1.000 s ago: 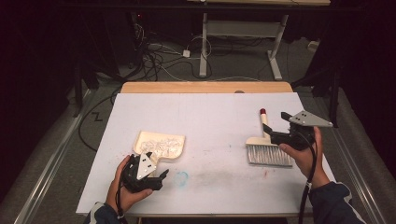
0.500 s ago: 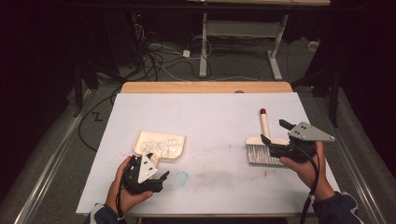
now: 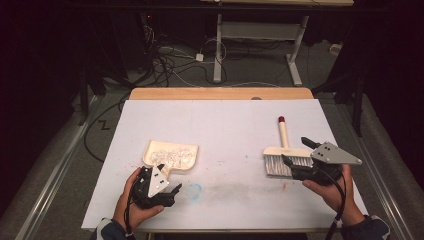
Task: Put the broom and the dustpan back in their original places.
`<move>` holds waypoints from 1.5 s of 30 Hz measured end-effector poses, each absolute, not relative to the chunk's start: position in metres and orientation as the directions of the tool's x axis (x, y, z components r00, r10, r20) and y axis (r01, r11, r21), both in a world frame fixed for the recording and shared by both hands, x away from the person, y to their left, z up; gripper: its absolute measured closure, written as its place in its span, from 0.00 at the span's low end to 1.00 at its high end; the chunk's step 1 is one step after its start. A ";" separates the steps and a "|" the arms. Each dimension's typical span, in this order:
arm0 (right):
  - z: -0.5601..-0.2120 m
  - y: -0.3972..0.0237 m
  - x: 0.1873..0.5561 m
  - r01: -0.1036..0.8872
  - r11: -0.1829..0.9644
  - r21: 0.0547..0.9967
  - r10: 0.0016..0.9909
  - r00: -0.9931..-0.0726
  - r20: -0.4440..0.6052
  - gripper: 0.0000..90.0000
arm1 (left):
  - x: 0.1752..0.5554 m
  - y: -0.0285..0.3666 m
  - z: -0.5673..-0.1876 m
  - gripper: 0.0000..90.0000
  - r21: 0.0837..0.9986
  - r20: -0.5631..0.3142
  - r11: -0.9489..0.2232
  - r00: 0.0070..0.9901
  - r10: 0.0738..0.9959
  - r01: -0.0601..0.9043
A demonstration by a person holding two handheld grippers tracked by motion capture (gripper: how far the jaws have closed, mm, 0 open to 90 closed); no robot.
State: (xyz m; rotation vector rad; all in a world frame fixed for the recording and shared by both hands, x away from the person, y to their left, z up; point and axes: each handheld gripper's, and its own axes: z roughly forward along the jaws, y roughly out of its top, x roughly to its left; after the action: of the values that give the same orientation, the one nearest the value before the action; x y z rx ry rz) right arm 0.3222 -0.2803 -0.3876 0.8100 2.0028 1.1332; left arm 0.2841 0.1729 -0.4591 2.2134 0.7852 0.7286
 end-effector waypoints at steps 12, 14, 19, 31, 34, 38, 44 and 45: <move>-0.395 -0.293 0.310 0.178 0.442 0.879 0.779 -0.563 -0.278 0.24 | 0.286 0.171 -0.460 0.20 0.735 0.271 -0.599 0.672 0.689 0.318; -0.397 -0.296 0.308 0.176 0.450 0.876 0.774 -0.565 -0.284 0.24 | 0.286 0.170 -0.460 0.20 0.736 0.271 -0.599 0.673 0.688 0.316; -0.406 -0.302 0.304 0.171 0.453 0.875 0.769 -0.572 -0.286 0.24 | 0.287 0.169 -0.460 0.20 0.734 0.273 -0.602 0.675 0.685 0.315; -0.431 -0.314 0.292 0.188 0.473 0.861 0.763 -0.577 -0.293 0.24 | 0.286 0.171 -0.461 0.20 0.733 0.270 -0.598 0.670 0.692 0.323; -0.439 -0.318 0.288 0.201 0.470 0.860 0.767 -0.574 -0.285 0.21 | 0.287 0.170 -0.462 0.20 0.735 0.268 -0.597 0.670 0.692 0.323; -0.448 -0.324 0.283 0.242 0.447 0.861 0.779 -0.579 -0.241 0.19 | 0.288 0.168 -0.464 0.20 0.728 0.268 -0.604 0.678 0.684 0.323; -0.452 -0.326 0.280 0.251 0.425 0.870 0.786 -0.579 -0.217 0.19 | 0.287 0.166 -0.463 0.20 0.734 0.267 -0.605 0.688 0.674 0.307; -0.452 -0.326 0.280 0.243 0.423 0.873 0.784 -0.581 -0.218 0.19 | 0.287 0.165 -0.463 0.20 0.735 0.268 -0.606 0.690 0.672 0.304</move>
State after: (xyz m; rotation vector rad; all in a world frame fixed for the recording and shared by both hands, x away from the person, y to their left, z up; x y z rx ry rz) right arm 0.2798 -0.3255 -0.4516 0.8650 2.0549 1.1179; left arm 0.2871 0.1654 -0.4629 2.2230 0.7435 0.7050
